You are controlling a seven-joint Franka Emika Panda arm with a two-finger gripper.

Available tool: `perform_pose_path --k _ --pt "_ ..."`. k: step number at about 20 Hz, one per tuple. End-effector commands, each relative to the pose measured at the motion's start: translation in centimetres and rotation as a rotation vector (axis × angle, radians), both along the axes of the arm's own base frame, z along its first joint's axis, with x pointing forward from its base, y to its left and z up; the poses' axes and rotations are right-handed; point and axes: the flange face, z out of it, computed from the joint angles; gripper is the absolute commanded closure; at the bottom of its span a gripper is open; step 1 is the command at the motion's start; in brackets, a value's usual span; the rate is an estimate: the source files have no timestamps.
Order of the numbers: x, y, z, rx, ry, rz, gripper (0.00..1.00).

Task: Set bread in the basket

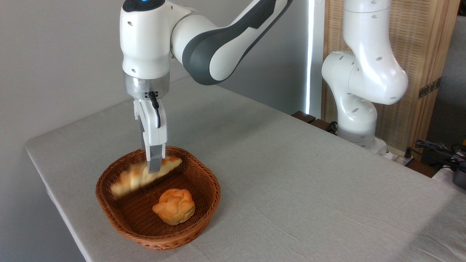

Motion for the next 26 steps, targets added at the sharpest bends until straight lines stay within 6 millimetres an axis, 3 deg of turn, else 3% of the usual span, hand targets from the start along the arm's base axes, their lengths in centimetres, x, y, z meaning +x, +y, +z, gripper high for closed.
perform_pose_path --k 1,3,5,8,11,13,16,26 --pt "-0.1 0.1 0.0 0.007 -0.015 -0.012 0.00" --pt "-0.1 0.2 0.2 0.005 -0.013 -0.004 0.00" --pt "-0.2 0.5 1.7 -0.001 -0.031 0.010 0.00" --pt "-1.5 1.9 5.9 -0.009 0.013 0.075 0.00" --pt "-2.3 4.7 10.9 0.038 0.135 0.140 0.00" --pt "-3.4 5.3 11.6 0.134 0.206 0.136 0.00" --pt "-3.4 5.9 12.3 0.222 0.199 0.214 0.00" --pt "-2.8 9.2 14.1 0.210 0.162 0.272 0.00"
